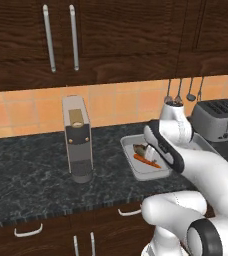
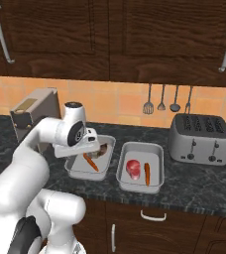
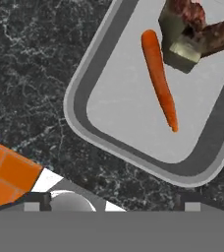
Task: Place one carrot and one steak in each tupperware on the nearby counter, to pack two identical lunches.
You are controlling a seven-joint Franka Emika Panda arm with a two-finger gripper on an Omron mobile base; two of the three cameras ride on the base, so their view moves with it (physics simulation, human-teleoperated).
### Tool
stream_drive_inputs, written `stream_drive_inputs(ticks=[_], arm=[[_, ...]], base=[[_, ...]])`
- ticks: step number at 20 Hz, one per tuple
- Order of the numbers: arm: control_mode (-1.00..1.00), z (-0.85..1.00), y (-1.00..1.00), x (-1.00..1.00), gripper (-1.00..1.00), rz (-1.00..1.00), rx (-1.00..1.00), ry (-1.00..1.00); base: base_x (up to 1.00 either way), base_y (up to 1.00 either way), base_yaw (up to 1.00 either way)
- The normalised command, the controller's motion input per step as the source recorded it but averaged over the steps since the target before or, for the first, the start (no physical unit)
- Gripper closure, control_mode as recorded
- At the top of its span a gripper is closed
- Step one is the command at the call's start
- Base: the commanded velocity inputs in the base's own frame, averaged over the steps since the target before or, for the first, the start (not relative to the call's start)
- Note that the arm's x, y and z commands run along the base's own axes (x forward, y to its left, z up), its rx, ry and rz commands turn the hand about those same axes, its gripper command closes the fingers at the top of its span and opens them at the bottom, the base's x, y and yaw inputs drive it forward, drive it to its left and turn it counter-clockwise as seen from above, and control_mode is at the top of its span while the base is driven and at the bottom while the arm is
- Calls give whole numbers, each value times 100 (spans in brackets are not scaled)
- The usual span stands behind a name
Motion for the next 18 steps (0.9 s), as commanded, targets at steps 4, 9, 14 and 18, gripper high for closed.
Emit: stream_drive_inputs(ticks=[4, 9, 14, 18], arm=[[-100, 60, 19, -3, -100, -43, 0, -7], [-100, 20, 24, -48, -100, -33, 0, -18], [-100, 0, 0, -43, -100, -20, 0, -33], [-100, 2, -8, -8, -100, -16, 0, -41]], base=[[0, 0, 0], [0, 0, 0], [0, 0, 0], [0, 0, 0]])
